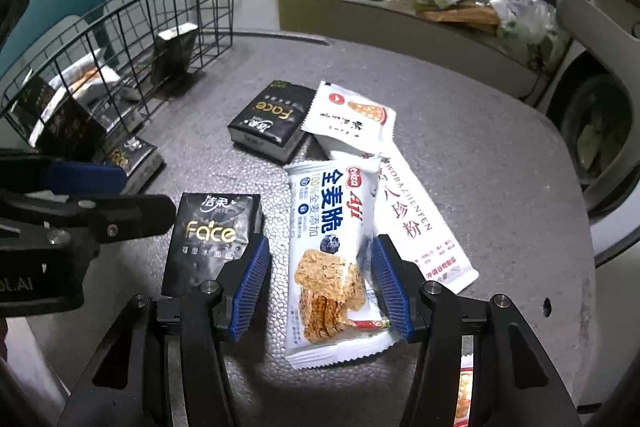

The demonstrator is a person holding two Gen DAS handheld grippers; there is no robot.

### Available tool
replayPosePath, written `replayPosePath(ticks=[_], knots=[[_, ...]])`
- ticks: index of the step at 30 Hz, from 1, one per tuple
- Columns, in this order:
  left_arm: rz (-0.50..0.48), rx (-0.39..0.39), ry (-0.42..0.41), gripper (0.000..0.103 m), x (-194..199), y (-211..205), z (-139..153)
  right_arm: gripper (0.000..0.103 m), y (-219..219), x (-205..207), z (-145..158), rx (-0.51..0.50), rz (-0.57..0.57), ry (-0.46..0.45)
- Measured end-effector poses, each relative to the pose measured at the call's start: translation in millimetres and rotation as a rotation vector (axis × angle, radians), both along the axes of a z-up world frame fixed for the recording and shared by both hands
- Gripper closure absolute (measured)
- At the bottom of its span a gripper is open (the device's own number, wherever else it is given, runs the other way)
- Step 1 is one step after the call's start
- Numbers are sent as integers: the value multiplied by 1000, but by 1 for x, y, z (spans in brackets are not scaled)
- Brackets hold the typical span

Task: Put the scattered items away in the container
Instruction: 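Grasp the white cracker bag with the right gripper and lift it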

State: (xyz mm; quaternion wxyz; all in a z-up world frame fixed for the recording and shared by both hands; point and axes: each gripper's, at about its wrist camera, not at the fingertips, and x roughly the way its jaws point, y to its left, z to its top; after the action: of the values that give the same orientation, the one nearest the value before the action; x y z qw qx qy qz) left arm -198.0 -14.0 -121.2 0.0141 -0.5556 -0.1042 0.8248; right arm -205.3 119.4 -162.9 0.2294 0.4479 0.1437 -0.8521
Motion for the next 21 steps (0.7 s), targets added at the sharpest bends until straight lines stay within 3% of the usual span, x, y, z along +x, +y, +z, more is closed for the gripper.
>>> replayPosePath(ticks=[5, 7, 10, 21], knots=[[1, 6, -4, 43, 0, -1, -1, 51, 4, -4, -4, -19, 3, -33], [1, 4, -4, 43, 0, 0, -2, 61, 7, -6, -6, -15, -6, -38], [-3, 5, -5, 43, 0, 4, -2, 66, 11, -7, -6, -11, -16, -42], [-4, -10, -22, 42, -9, 34, -8, 66, 53, -9, 8, -12, -116, -32]])
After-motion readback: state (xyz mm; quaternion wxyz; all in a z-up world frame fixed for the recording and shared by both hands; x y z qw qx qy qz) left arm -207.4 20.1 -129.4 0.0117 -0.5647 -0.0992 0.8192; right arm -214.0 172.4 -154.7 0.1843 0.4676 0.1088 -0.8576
